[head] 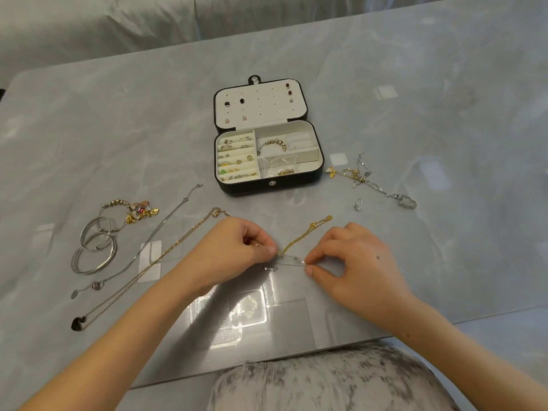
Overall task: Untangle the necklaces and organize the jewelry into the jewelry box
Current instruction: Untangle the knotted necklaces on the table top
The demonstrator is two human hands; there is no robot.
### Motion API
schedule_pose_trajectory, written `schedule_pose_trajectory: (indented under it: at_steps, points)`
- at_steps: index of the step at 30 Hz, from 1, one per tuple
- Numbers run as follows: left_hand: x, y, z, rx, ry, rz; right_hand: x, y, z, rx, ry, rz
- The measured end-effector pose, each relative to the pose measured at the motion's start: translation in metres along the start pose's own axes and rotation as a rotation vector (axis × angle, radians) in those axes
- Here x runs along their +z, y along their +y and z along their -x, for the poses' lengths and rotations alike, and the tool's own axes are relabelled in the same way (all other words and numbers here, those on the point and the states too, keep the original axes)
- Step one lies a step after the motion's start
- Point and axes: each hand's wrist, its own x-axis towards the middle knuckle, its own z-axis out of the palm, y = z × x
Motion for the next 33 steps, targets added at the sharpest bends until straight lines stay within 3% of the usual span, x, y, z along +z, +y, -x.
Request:
schedule_pose_trajectory:
  at_steps: [5,16,28,33]
  points:
    - [0.001,0.002,0.001,0.003,-0.008,0.031,0.001,-0.010,-0.007,-0.029,0.100,0.050]
    - [0.002,0.000,0.002,0.033,-0.042,0.040,0.014,-0.019,-0.021,-0.096,0.083,0.049]
    - [0.000,-0.002,0.001,0.052,-0.050,-0.056,0.010,-0.017,-0.024,-0.050,0.090,0.027]
    - [-0.002,-0.005,0.002,0.061,-0.035,-0.134,-0.004,-0.013,-0.025,0.042,-0.001,-0.023]
